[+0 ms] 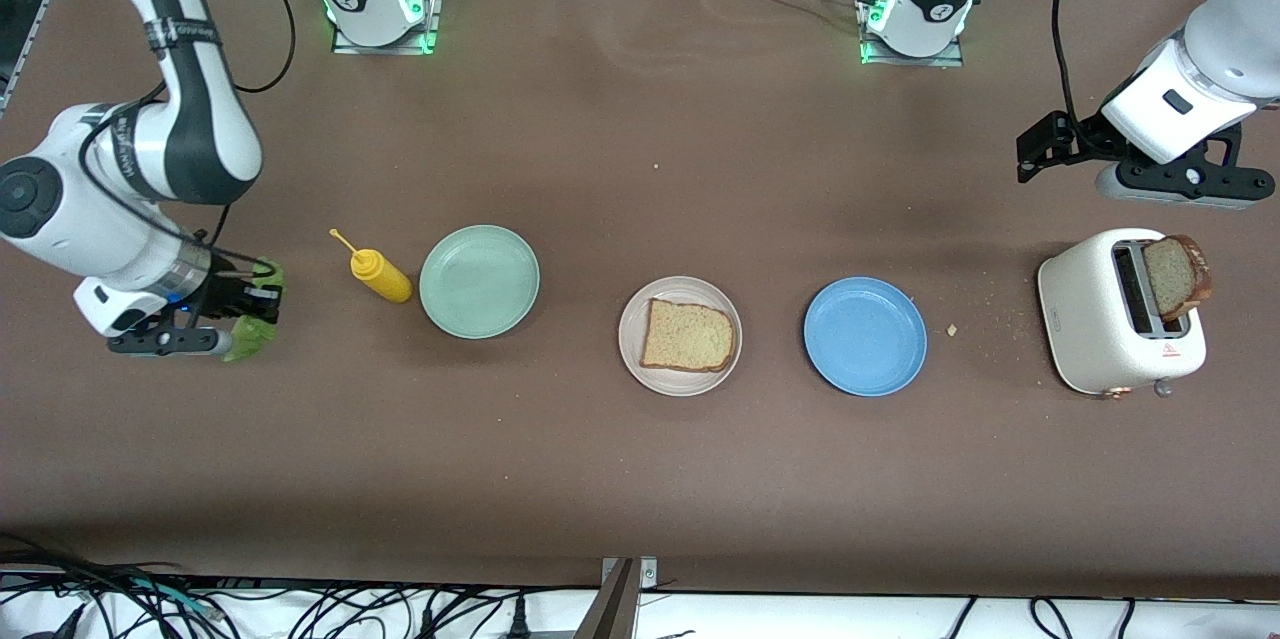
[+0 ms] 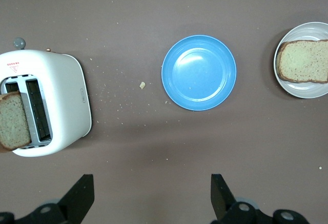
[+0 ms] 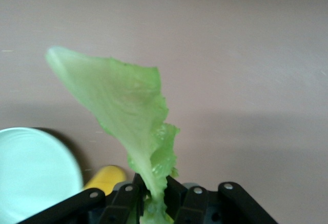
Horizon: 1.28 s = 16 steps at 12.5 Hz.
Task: Make sandwich in beige plate with both arms
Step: 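Close the right gripper on the lettuce leaf and lift it, then carry the lettuce over the bread on the beige plate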
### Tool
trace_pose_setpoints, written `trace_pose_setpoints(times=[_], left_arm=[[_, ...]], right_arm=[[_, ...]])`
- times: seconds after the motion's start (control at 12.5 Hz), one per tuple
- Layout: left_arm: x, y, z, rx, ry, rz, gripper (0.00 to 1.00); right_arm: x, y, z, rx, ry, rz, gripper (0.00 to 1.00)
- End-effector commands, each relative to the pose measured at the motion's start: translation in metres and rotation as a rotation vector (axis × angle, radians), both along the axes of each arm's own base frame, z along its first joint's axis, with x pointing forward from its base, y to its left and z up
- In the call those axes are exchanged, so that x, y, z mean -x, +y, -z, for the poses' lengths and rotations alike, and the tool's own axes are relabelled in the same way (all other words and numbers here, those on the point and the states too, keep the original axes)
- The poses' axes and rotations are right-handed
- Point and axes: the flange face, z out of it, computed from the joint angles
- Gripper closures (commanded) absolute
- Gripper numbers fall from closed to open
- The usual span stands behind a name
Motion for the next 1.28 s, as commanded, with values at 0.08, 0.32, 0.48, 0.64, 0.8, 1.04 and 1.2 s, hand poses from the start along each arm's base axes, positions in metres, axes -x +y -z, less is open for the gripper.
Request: trace_pose_setpoints(times=[0.08,0.32,0.48,0.64,0.8,1.04,1.2], left_arm=[[0.003,0.003,-0.003,-0.025,-0.002,0.003,0.00],[0.003,0.003,-0.003,-0.025,-0.002,0.002,0.00],[0.003,0.003,-0.003,-0.023,-0.002,0.002,0.00],[0.002,0.003,-0.003,-0.025,-0.002,0.002,0.00],[0.002,0.003,-0.003,-0.025,-0.002,0.002,0.00],[0.001,0.003,-0.001,-0.024,-0.001,0.002,0.00],[0.001,0.004,-0.001,-0.024,-0.001,0.000,0.00]], right_arm=[[0.002,0.066,-0.054,-0.028,0.011,-0.068,1.00],[0.012,0.128,-0.065,-0.060,0.004,-0.133,1.00],[0.021,0.176,-0.060,-0.068,0.005,-0.164,1.00],[0.024,0.213,-0.055,-0.085,-0.010,-0.182,1.00],[0.027,0.245,-0.042,-0.097,-0.007,-0.186,1.00],[0.035,0.305,-0.004,-0.140,-0.046,-0.176,1.00],[0.042,0.346,0.020,-0.201,-0.111,-0.136,1.00]])
